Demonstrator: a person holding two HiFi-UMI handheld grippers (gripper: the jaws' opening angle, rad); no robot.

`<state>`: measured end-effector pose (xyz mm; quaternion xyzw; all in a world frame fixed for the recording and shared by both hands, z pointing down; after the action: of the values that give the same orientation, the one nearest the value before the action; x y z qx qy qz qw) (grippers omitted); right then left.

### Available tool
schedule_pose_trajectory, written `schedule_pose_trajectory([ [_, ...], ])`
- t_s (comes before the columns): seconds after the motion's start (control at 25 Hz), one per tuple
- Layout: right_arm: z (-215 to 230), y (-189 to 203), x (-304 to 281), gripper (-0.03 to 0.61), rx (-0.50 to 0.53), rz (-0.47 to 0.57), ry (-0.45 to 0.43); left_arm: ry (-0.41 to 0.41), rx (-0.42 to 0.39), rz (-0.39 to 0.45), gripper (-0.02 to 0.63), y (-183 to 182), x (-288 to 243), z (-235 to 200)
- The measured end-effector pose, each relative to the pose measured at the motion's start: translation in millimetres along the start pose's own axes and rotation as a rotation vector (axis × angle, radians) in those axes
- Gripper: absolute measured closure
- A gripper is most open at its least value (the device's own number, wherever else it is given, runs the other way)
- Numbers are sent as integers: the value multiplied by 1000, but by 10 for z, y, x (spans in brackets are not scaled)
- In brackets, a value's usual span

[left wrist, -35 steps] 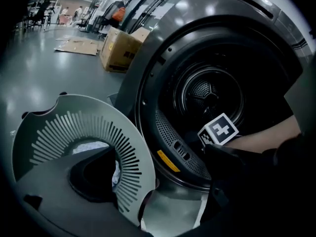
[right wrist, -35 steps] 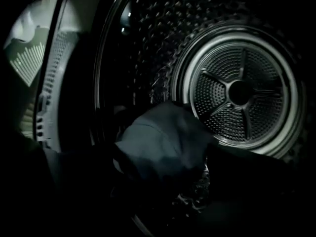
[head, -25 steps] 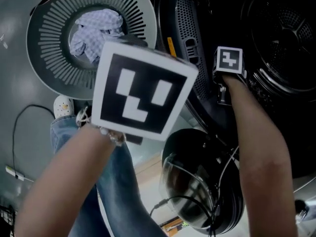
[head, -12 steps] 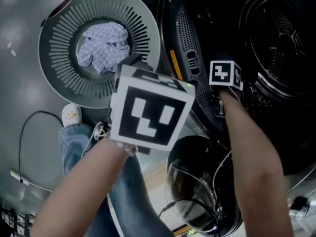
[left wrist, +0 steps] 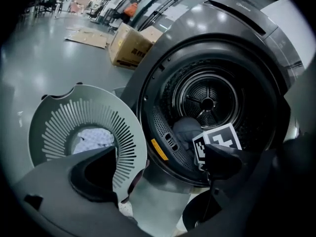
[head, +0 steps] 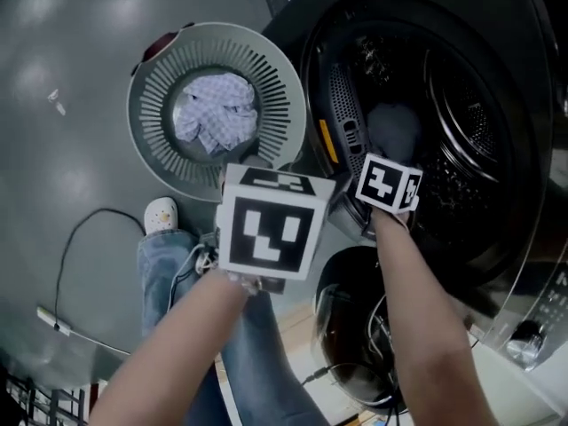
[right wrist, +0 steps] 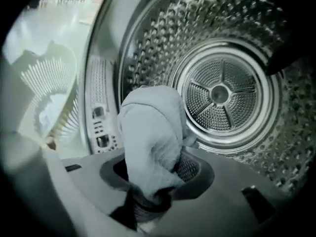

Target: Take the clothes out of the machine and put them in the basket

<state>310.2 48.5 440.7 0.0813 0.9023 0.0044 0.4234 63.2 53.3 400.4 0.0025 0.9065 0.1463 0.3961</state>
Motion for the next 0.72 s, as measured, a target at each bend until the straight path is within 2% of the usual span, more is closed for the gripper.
schedule_pose_trajectory([
  [0.24,6,33,531,411,-51,71,-24,-31,51,25,48,-13,406,-131],
  [0.72,-244,-207,1429,416,-75,220,-153,-152,25,78,48,-181,1161,-397],
])
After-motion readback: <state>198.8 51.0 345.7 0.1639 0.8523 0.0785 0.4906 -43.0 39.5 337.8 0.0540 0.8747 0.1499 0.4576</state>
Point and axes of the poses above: the fingertips, and each gripper's own axes: x backward along the fingers, z to its right, y out of its underside, the point moved 10 cm from there along x, backward along the fingers, and after that the axes turned 10 degrees about -z, right-handed, at the moved point
